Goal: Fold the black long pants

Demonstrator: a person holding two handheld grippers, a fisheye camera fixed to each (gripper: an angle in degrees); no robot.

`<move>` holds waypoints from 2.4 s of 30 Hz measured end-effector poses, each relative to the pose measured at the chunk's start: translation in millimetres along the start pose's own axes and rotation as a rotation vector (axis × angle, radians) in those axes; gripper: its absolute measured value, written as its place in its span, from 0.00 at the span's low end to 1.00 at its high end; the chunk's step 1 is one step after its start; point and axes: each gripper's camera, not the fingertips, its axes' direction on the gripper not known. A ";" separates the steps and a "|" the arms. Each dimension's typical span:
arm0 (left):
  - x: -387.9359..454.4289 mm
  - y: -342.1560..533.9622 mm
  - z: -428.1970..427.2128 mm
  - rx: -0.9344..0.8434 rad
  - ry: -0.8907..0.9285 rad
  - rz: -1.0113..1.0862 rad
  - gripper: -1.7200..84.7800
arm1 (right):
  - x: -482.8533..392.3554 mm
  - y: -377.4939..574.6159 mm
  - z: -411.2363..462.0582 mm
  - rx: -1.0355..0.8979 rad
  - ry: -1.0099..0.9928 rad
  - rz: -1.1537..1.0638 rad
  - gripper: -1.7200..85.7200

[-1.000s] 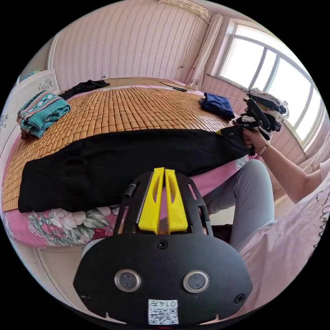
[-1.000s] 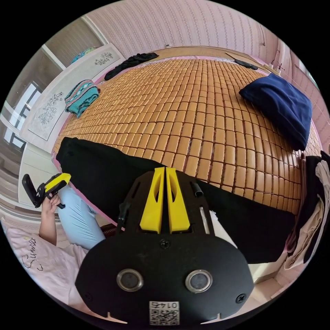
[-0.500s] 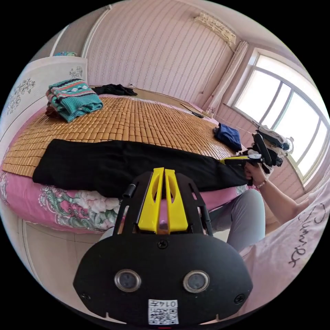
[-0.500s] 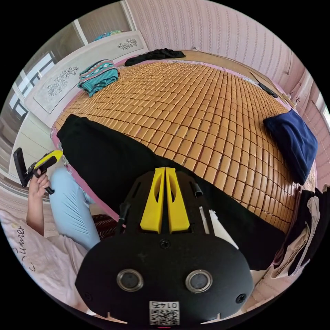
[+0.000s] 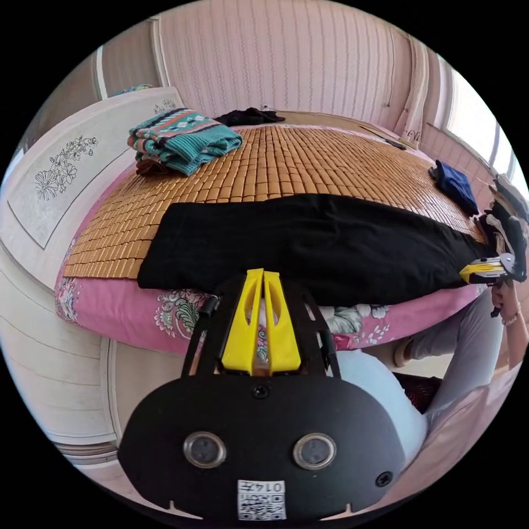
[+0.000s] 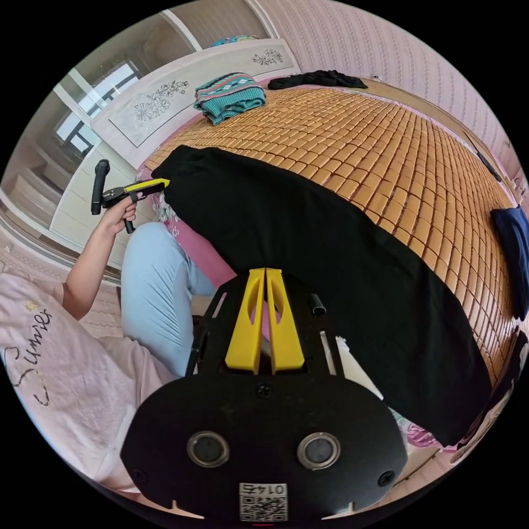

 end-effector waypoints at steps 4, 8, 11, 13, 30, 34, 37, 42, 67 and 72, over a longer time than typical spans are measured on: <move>21.6 5.2 -19.2 -0.002 -0.144 0.011 0.01 | -12.5 -3.1 -8.5 0.007 0.023 -0.050 0.01; 111.1 14.1 -75.1 0.222 -0.156 0.241 0.01 | -24.2 -27.5 -18.1 0.045 0.036 -0.119 0.01; 184.5 21.2 -64.2 0.301 0.179 0.353 0.01 | -35.6 -66.4 -14.4 0.040 0.044 -0.156 0.01; 227.0 24.9 -35.8 0.272 0.326 0.386 0.01 | -45.6 -95.0 -1.8 0.007 0.092 -0.170 0.01; 306.4 70.0 54.6 0.245 0.422 0.400 0.01 | 14.2 -86.8 -28.5 -0.007 0.252 0.074 0.01; 339.2 71.2 70.9 0.239 0.445 0.452 0.01 | 3.0 -84.2 -11.7 -0.077 0.286 0.031 0.01; 347.2 74.2 78.3 0.239 0.425 0.442 0.01 | -18.1 -89.8 1.9 -0.085 0.267 -0.036 0.01; 332.0 84.5 105.0 0.197 0.363 0.352 0.01 | -60.0 -113.1 22.1 -0.079 0.293 -0.176 0.01; 414.5 145.1 154.7 0.163 0.547 0.545 0.01 | 44.8 129.9 -136.6 0.466 0.398 0.214 0.02; 479.9 123.7 156.2 0.200 0.611 0.689 0.01 | 121.5 303.5 -180.8 0.587 0.402 0.689 0.02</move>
